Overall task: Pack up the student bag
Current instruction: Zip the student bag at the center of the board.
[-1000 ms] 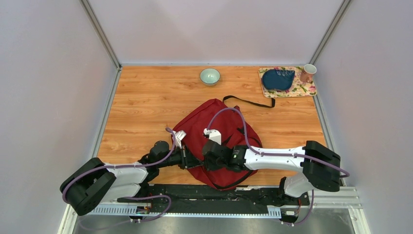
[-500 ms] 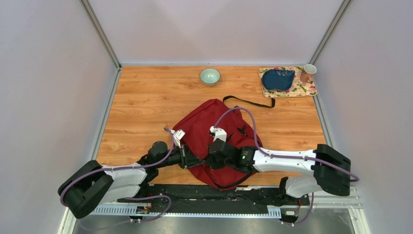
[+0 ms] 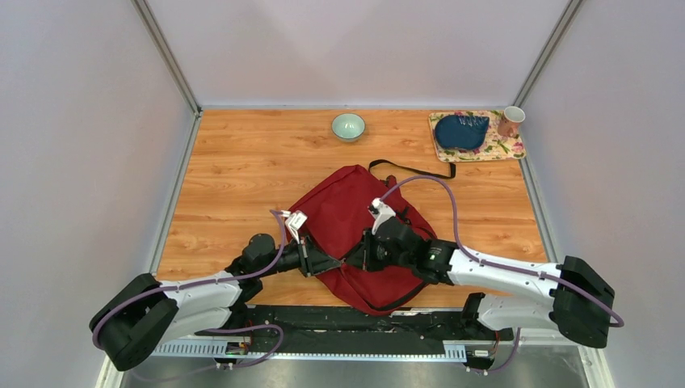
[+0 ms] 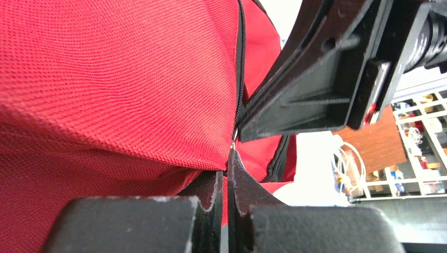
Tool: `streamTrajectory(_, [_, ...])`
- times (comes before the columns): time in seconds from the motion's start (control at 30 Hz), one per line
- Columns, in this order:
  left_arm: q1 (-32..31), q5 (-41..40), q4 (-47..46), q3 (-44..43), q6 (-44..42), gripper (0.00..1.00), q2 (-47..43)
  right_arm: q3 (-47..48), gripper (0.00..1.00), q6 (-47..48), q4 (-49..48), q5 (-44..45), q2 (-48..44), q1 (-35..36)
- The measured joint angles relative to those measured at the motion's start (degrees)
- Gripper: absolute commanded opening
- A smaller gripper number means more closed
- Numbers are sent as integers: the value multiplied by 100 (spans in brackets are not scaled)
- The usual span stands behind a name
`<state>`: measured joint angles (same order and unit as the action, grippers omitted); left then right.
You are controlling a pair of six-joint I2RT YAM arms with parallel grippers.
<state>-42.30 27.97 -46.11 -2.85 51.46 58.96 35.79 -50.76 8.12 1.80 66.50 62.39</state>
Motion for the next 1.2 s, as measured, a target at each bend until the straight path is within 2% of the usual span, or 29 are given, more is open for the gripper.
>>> streamTrajectory(0.27, [2,11,503,-20,-424,0,-103,-144,0,160,286,-398,-391,-960])
streamTrajectory(0.63, [2,-2,769,-20,-560,0,-120,57,0,505,407,-748,-42,-1010])
streamTrajectory(0.87, [39,-245,1259,-22,-560,0,-385,306,0,844,577,-949,116,-1008])
streamTrajectory(0.93, [72,-284,1438,-42,-577,0,-490,385,6,922,584,-1036,168,-1008])
streamTrajectory(0.97, [85,-291,1543,-61,-595,0,-542,424,16,966,581,-1067,201,-1008])
streamTrajectory(1.07, [107,-299,1786,-116,-671,0,-636,498,30,1051,579,-1139,273,-1008])
streamTrajectory(1.2, [116,-295,1963,-129,-708,0,-660,557,33,1139,568,-1189,323,-1010])
